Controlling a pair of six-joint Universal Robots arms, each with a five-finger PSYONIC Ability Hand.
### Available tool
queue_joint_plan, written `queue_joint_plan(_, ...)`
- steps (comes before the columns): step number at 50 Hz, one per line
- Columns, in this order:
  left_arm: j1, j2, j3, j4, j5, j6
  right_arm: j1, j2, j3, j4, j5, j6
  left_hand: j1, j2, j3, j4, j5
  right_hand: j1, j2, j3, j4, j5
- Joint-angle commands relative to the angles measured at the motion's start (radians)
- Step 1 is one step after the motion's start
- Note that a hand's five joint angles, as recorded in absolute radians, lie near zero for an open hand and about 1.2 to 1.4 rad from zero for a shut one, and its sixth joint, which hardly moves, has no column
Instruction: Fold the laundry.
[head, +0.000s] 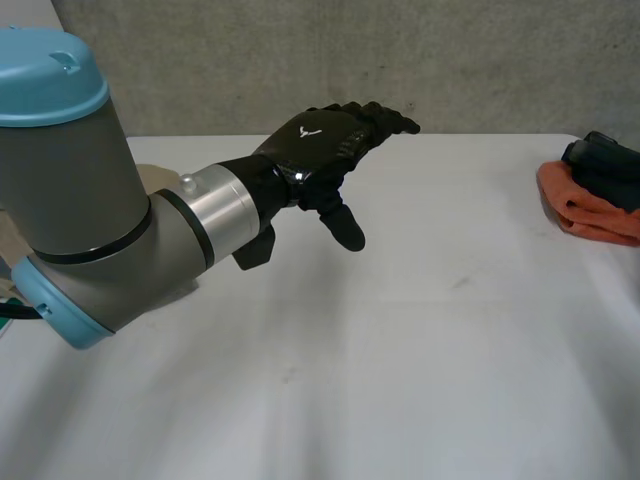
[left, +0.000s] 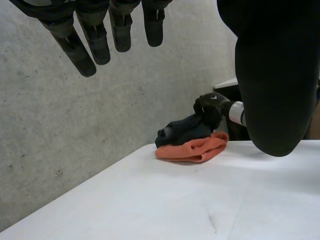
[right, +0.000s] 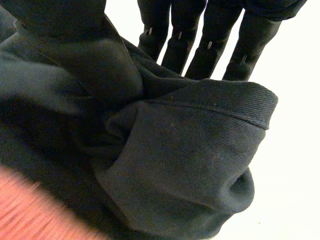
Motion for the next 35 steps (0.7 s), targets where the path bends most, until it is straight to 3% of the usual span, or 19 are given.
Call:
queue_joint_plan(1,-0.008,-0.007,0.003,0.0,0.0,0.003,-0.031,-0.137,0.264,-0.144,-0.15,0.027,-0.007,-0.012,-0.033,-0.025,-0.045,0.302,0.226,0.202,0.196,0.214)
queue_joint_plan(13,-0.017,0.001,-0.006,0.0,0.002,0.003,-0.07,-0.249,0.432,-0.141,-0.178,0.046,-0.007,-0.012,-0.033,-0.025,-0.045,0.302,0.226,0.202,0.196,0.214)
queue_joint_plan(23,-0.021,-0.001,-0.011,0.0,0.002,0.004,-0.134,-0.311,0.544,-0.369,-0.202,0.378,-0.007,-0.012,-0.033,-0.025,-0.045,0.302,0.226,0.202,0.196,0.214)
queue_joint_plan(27,-0.018,-0.001,-0.011,0.003,0.002,0.004,-0.163,-0.268,0.545,-0.44,-0.268,0.435,-0.007,-0.012,-0.033,-0.025,-0.045,0.302,0.226,0.202,0.196,0.214)
queue_joint_plan(35,-0.021,-0.009,-0.011,0.008,0.002,0.006,-0.206,-0.214,0.51,-0.377,-0.423,0.437,-0.007,-0.012,-0.033,-0.025,-0.045,0.302,0.226,0.202,0.196,0.214)
